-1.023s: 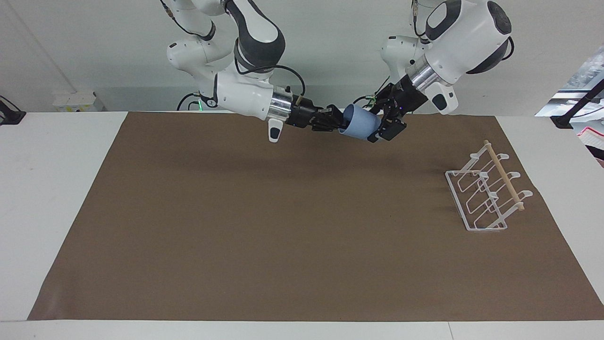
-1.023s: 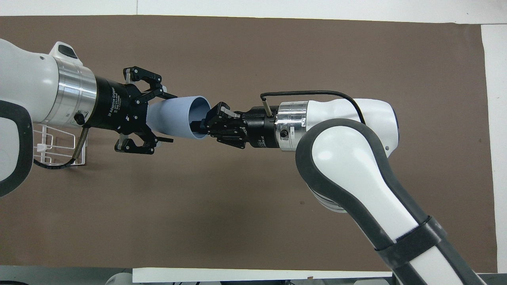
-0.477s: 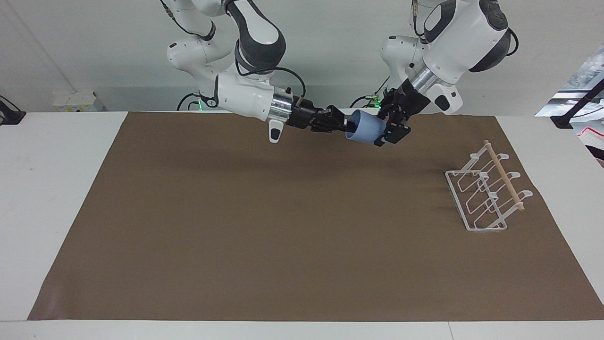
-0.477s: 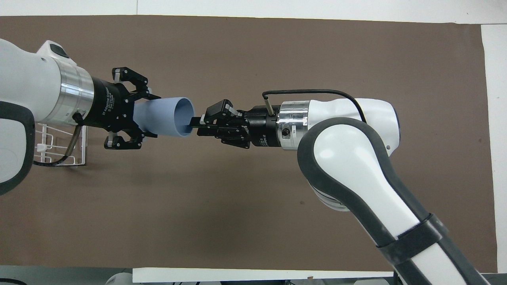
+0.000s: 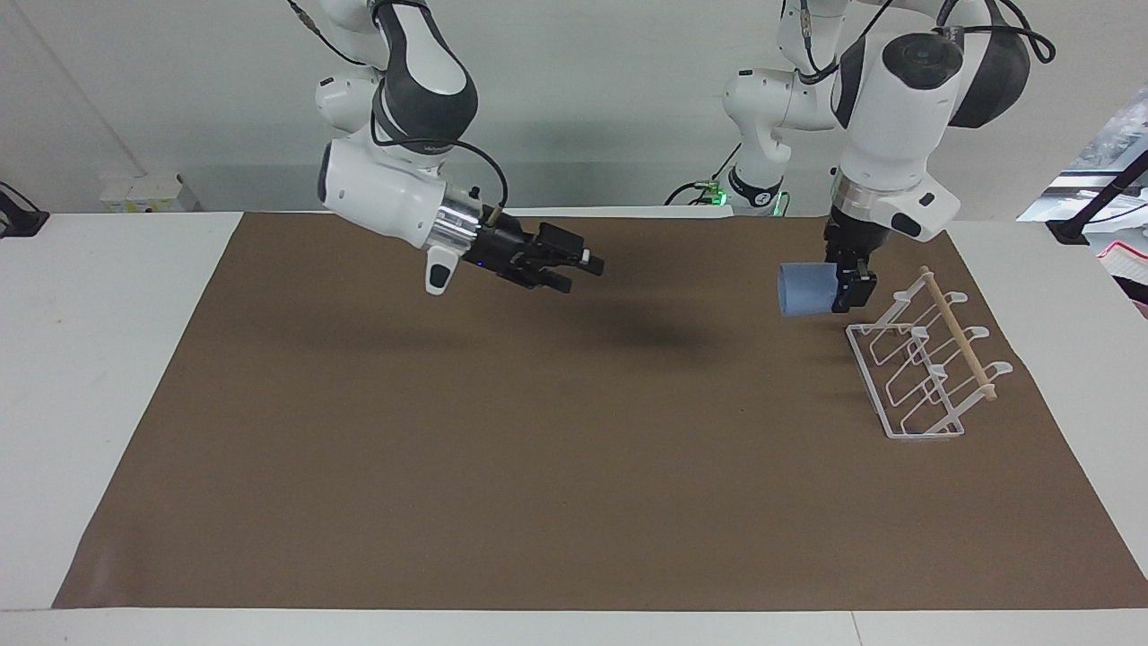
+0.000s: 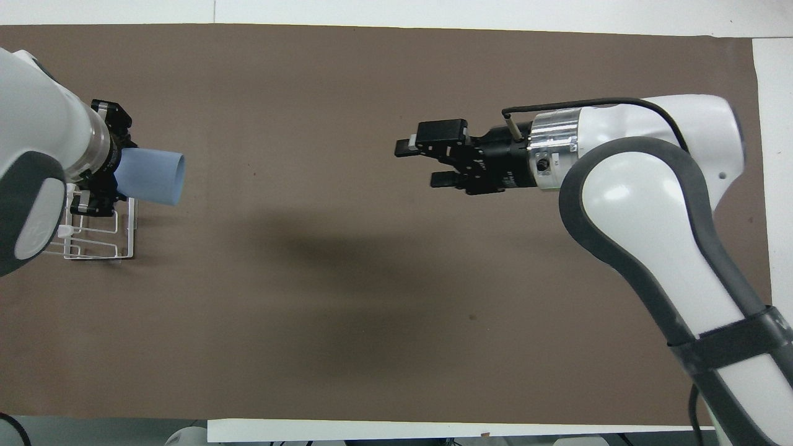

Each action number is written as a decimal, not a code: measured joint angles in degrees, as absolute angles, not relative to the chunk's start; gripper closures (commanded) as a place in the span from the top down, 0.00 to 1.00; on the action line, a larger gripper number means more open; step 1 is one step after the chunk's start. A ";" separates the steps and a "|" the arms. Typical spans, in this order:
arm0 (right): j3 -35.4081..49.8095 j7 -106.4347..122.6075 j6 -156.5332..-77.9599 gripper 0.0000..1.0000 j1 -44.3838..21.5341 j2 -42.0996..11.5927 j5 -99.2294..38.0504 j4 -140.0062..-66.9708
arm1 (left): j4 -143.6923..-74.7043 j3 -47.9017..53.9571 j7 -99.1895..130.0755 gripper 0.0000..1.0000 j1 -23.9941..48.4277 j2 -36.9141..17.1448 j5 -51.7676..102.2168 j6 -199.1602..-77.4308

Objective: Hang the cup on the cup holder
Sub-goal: 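Open the right gripper and pull it back while the left gripper withdraws, then carry the cup with the left gripper and hang it on the rack peg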

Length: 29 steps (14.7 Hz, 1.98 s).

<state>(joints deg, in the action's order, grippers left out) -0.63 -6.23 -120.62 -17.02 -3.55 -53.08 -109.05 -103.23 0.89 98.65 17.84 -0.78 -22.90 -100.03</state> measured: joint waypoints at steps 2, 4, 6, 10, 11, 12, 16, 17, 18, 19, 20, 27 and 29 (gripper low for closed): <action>-0.63 -6.27 -120.36 1.00 -14.03 -3.16 -39.70 -109.04 | -103.28 1.05 98.84 0.00 18.00 -4.37 -37.68 -97.02; -0.68 -6.28 -120.25 1.00 -10.92 -3.06 -32.80 -109.00 | -103.15 1.12 99.03 0.00 18.80 -8.60 -51.56 -92.71; -0.79 -6.10 -118.04 1.00 -7.27 -2.49 -24.39 -107.93 | -102.66 1.28 100.11 0.00 19.57 -12.69 -61.31 -89.53; -1.13 -6.13 -101.33 1.00 -2.71 0.66 -11.61 -100.80 | -97.89 1.29 105.14 0.00 19.84 -20.85 -70.87 -84.32; -1.25 -6.14 -97.20 1.00 -1.66 1.61 -10.07 -98.97 | -96.81 1.29 106.39 0.00 19.85 -22.34 -71.94 -83.73; -1.34 -6.13 -93.91 1.00 -0.84 2.49 -7.87 -97.40 | -96.18 1.26 107.92 0.00 19.85 -23.42 -72.89 -83.35; -1.56 -5.45 -84.68 1.00 0.18 3.90 -0.77 -92.30 | -95.94 1.24 112.72 0.00 19.86 -25.86 -73.97 -83.14; -1.68 -3.91 -83.41 1.00 0.68 3.88 -0.04 -91.62 | -95.94 1.27 113.22 0.00 19.86 -26.06 -73.97 -83.14; -1.92 -1.76 -82.82 1.00 1.30 3.84 0.42 -91.38 | -95.95 1.32 113.57 0.00 19.88 -26.18 -73.93 -83.14; -2.11 -0.26 -82.61 1.00 1.93 3.75 0.73 -91.38 | -96.05 1.35 113.98 0.00 19.89 -26.26 -73.89 -83.14; -2.21 0.62 -82.54 1.00 2.60 3.58 0.84 -91.38 | -96.33 1.35 114.83 0.01 19.88 -26.37 -73.85 -83.15; -2.10 1.54 -82.49 1.00 3.10 3.14 1.02 -91.37 | -96.40 1.20 115.95 1.00 19.01 -28.75 -73.22 -88.88; -1.98 1.57 -81.92 1.00 3.04 3.04 1.43 -91.16 | -95.08 1.17 114.73 1.00 18.45 -28.66 -73.04 -89.05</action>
